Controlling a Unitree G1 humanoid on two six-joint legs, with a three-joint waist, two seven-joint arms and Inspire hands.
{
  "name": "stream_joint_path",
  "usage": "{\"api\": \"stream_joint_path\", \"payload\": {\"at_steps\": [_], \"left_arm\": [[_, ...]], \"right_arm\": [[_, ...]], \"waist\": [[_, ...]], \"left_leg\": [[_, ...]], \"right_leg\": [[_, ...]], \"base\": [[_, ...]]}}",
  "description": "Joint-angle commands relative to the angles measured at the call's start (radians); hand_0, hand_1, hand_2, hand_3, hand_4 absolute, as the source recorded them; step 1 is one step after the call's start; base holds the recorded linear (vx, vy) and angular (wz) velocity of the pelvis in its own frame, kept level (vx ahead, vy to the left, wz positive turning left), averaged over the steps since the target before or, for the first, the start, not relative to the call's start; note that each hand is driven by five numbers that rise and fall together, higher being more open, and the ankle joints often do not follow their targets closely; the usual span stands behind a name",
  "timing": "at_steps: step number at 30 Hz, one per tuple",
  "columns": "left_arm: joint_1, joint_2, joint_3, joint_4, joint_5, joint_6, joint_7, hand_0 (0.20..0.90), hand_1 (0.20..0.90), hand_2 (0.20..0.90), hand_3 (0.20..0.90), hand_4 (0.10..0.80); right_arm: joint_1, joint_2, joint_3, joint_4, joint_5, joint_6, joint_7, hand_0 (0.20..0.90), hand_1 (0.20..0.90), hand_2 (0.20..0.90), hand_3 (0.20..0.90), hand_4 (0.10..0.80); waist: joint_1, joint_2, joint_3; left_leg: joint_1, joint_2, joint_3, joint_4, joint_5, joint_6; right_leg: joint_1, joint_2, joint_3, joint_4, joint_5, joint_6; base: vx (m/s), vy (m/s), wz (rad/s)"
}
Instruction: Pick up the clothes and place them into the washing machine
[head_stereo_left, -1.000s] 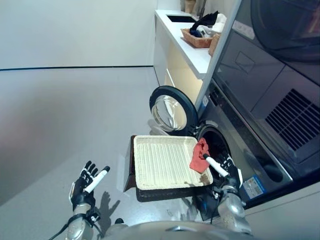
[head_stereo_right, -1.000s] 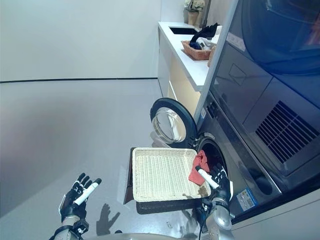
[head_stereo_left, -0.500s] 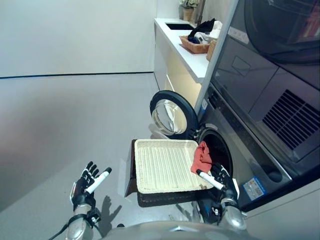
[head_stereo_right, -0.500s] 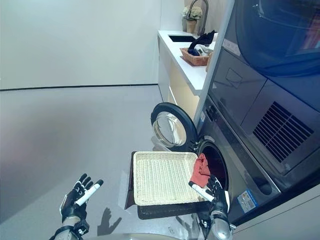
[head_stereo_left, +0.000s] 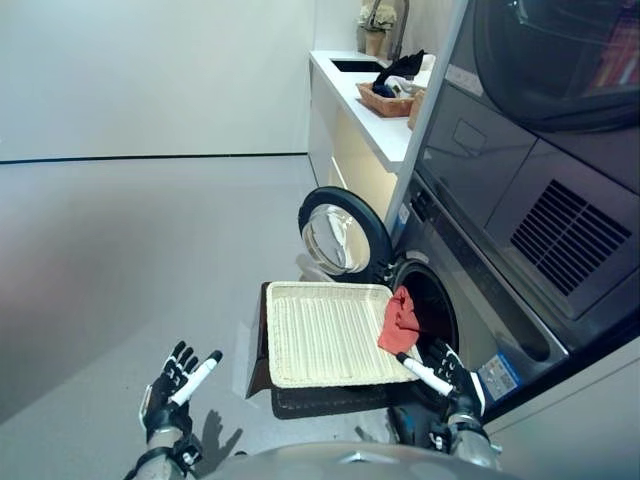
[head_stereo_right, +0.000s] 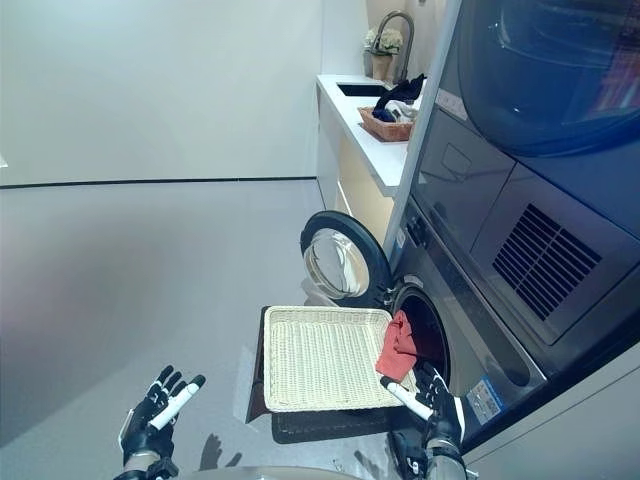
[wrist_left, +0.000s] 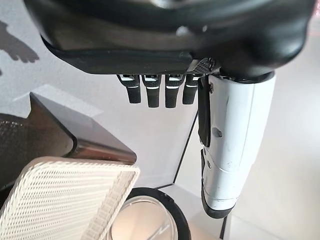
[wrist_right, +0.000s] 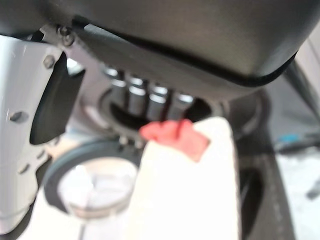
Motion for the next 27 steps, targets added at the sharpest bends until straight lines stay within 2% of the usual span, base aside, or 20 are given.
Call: {"api": "stream_joint_path", "payload": {"at_steps": [1,5,7,10,13,17,20,22,24,27], "left_arm": [[-0.075,0.039,0.025,-0.101,-0.015,-0.074,-0.021,0.900,0.900,0.900,0.900,0.800],[-0.075,0.043,0.022,-0.108,-0.010,-0.073,-0.023,0.900,0.900,0.900,0.900,0.800],[-0.075,0.051,0.024,-0.123,-0.001,-0.072,-0.028,0.900,0.900,0.900,0.900,0.800],[-0.095,0.065,0.010,-0.131,-0.008,-0.074,-0.032,0.900,0.900,0.900,0.900,0.800],[-0.097,0.055,0.002,-0.123,-0.028,-0.076,-0.031,0.900,0.900,0.900,0.900,0.800],[-0.105,0.066,-0.001,-0.129,-0.027,-0.077,-0.024,0.900,0.900,0.900,0.900,0.800],[-0.109,0.081,0.007,-0.138,-0.016,-0.080,-0.008,0.900,0.900,0.900,0.900,0.800],[-0.114,0.092,0.019,-0.152,-0.010,-0.083,0.007,0.900,0.900,0.900,0.900,0.800],[-0.118,0.091,0.022,-0.148,-0.010,-0.088,0.015,0.900,0.900,0.900,0.900,0.800],[-0.110,0.079,0.024,-0.143,-0.006,-0.086,0.022,0.900,0.900,0.900,0.900,0.800]], "right_arm": [[-0.066,-0.036,-0.023,-0.142,0.003,-0.078,0.011,0.900,0.900,0.900,0.900,0.800],[-0.077,-0.037,-0.001,-0.122,0.012,-0.076,0.024,0.900,0.900,0.900,0.900,0.800],[-0.076,-0.039,-0.001,-0.132,0.022,-0.078,0.033,0.900,0.900,0.900,0.900,0.800],[-0.078,-0.066,-0.026,-0.141,0.052,-0.085,0.039,0.900,0.900,0.900,0.900,0.800],[-0.112,-0.081,-0.033,-0.131,0.044,-0.079,0.020,0.900,0.900,0.900,0.900,0.800],[-0.132,-0.064,-0.039,-0.143,0.062,-0.076,0.017,0.900,0.900,0.900,0.900,0.800],[-0.147,-0.043,-0.022,-0.133,0.071,-0.073,0.015,0.900,0.900,0.900,0.900,0.800],[-0.163,-0.032,-0.004,-0.114,0.078,-0.071,0.010,0.900,0.900,0.900,0.900,0.800],[-0.167,-0.019,0.010,-0.102,0.093,-0.070,0.015,0.900,0.900,0.900,0.900,0.800],[-0.156,-0.017,0.024,-0.096,0.087,-0.065,0.023,0.900,0.900,0.900,0.900,0.800]], "waist": [[0.008,-0.015,-0.026],[0.012,-0.012,-0.030],[0.007,-0.015,-0.013],[-0.003,-0.023,0.033],[0.000,-0.023,0.030],[-0.015,-0.026,0.018],[-0.015,-0.032,0.020],[-0.014,-0.032,0.038],[-0.010,-0.034,0.043],[-0.010,-0.034,0.030]], "left_leg": [[-0.043,0.028,-0.022,0.085,-0.033,0.006],[-0.047,0.036,-0.007,0.089,-0.033,0.002],[-0.087,0.043,-0.004,0.150,-0.036,-0.009],[-0.151,0.026,-0.006,0.241,-0.039,-0.021],[-0.121,-0.014,-0.020,0.183,-0.066,0.009],[-0.113,-0.040,0.042,0.133,-0.069,0.031],[-0.101,-0.061,0.068,0.111,-0.073,0.045],[-0.106,-0.063,0.074,0.126,-0.080,0.054],[-0.104,-0.068,0.077,0.128,-0.085,0.058],[-0.083,-0.057,0.078,0.110,-0.080,0.051]], "right_leg": [[-0.080,0.008,-0.004,0.017,0.026,-0.007],[-0.085,0.007,0.000,0.006,0.030,-0.007],[-0.088,0.009,0.000,0.012,0.028,-0.011],[-0.086,0.004,-0.006,0.021,0.026,-0.016],[-0.115,-0.014,0.011,0.031,0.045,-0.003],[-0.144,-0.060,0.038,0.018,0.070,0.025],[-0.171,-0.085,0.063,0.043,0.066,0.032],[-0.196,-0.078,0.087,0.101,0.049,0.031],[-0.191,-0.073,0.084,0.087,0.054,0.023],[-0.166,-0.066,0.071,0.047,0.061,0.025]], "base": [[0.000,0.000,0.00],[-0.020,-0.014,-0.11],[-0.067,-0.014,-0.12],[-0.100,0.027,0.10],[0.003,0.130,0.06],[0.017,0.160,-0.12],[0.018,0.126,-0.34],[-0.037,0.045,-0.14],[0.005,-0.010,-0.11],[0.082,-0.049,-0.10]]}}
